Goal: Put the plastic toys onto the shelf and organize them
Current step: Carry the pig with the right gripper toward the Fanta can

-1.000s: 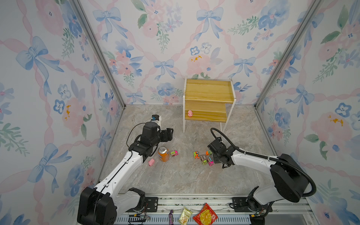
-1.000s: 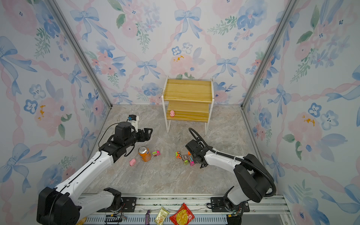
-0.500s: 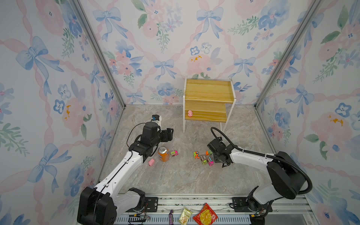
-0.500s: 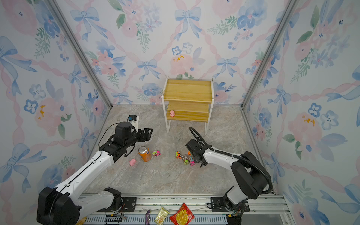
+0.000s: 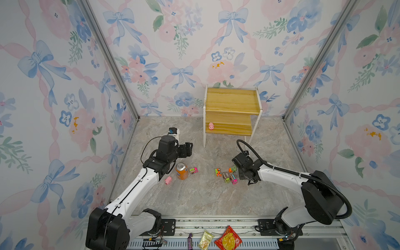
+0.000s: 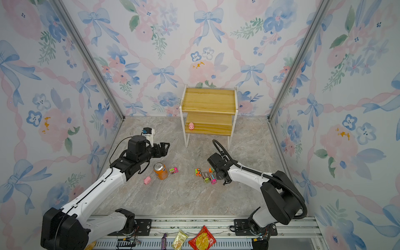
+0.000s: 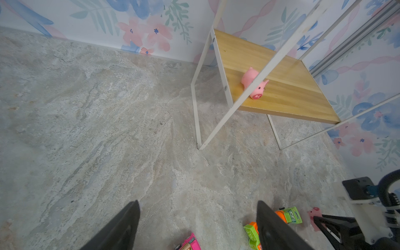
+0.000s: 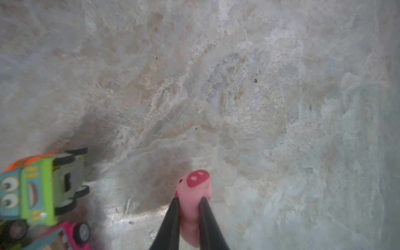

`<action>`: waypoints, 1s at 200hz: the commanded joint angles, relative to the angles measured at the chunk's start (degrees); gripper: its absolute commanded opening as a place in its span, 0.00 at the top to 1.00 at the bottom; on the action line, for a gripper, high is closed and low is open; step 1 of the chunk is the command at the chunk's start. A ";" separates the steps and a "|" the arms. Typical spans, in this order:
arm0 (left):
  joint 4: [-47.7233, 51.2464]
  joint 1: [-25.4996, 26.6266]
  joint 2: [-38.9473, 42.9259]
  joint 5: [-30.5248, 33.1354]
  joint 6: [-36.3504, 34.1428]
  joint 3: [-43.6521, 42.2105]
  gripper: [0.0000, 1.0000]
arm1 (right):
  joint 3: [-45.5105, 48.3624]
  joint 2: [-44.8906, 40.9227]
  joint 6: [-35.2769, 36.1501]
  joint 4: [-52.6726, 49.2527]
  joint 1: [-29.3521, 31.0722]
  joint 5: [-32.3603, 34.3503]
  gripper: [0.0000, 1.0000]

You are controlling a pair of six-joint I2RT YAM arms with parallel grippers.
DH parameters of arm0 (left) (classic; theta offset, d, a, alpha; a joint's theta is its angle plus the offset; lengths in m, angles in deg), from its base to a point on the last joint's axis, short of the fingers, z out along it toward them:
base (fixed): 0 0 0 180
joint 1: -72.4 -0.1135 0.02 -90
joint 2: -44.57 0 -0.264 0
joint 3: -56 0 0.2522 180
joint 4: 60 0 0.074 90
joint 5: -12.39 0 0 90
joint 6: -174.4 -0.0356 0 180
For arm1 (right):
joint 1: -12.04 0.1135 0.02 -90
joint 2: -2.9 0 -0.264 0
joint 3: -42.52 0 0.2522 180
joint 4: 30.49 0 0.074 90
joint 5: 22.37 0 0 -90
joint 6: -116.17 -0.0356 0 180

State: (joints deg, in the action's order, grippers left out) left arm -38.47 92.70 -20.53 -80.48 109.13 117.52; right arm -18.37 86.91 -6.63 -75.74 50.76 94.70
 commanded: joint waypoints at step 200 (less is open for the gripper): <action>-0.46 -0.51 3.27 2.30 -0.30 -0.76 0.15 | -15.85 21.36 -11.69 34.44 20.44 -22.06 0.80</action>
State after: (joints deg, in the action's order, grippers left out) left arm -38.47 92.63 -18.26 -78.91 109.13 117.48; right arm -32.03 106.01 -16.95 -44.55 71.40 74.96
